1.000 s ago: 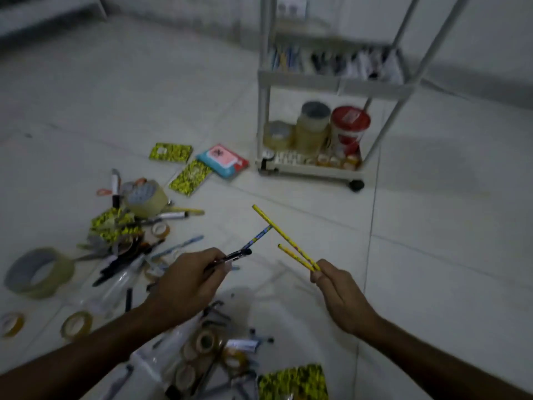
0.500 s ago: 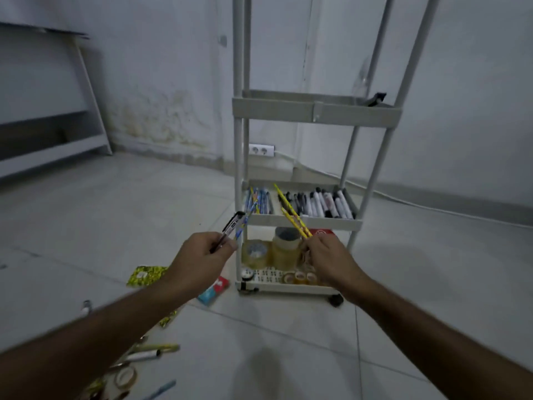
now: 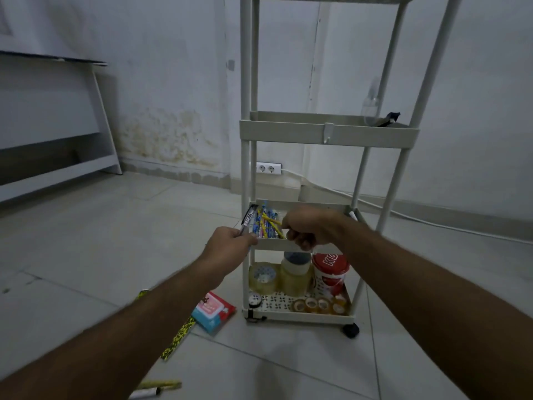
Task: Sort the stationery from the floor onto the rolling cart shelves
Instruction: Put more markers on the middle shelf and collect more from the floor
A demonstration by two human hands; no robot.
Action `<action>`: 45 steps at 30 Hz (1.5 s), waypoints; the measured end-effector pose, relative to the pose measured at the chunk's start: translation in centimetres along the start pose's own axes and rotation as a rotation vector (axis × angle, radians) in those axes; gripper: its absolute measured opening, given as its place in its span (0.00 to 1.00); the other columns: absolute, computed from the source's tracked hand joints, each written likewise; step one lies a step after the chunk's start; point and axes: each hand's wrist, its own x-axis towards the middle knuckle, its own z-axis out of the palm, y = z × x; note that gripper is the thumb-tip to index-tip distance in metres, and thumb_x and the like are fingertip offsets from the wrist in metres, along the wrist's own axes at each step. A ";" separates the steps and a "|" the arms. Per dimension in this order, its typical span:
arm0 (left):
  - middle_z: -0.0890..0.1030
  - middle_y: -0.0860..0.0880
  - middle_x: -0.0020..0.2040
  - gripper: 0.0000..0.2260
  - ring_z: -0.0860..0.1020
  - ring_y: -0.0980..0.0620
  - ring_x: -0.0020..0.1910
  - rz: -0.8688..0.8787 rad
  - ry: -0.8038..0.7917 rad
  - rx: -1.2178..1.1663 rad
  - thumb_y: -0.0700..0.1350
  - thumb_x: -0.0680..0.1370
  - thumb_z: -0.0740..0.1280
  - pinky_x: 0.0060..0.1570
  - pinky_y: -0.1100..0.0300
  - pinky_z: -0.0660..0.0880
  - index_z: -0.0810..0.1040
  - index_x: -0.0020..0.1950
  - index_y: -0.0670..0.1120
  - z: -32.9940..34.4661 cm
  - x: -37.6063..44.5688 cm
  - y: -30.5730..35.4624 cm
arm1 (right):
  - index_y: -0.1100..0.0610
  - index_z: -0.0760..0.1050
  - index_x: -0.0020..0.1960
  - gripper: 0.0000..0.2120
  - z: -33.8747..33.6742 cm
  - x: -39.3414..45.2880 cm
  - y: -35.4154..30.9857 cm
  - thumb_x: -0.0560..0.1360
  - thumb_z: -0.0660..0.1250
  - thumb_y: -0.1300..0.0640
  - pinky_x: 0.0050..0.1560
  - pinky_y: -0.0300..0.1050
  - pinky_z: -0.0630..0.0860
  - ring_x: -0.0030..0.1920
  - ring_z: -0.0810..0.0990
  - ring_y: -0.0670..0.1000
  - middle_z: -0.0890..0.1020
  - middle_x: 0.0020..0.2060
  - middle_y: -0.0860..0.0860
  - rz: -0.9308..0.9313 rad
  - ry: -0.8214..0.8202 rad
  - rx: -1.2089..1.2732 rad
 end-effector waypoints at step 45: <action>0.70 0.44 0.36 0.10 0.71 0.49 0.31 -0.186 -0.089 0.022 0.39 0.83 0.56 0.34 0.54 0.77 0.73 0.59 0.36 11.6 10.1 6.9 | 0.60 0.82 0.52 0.11 -3.3 4.2 9.4 0.82 0.60 0.60 0.44 0.43 0.77 0.38 0.79 0.44 0.82 0.39 0.50 -0.540 0.810 0.150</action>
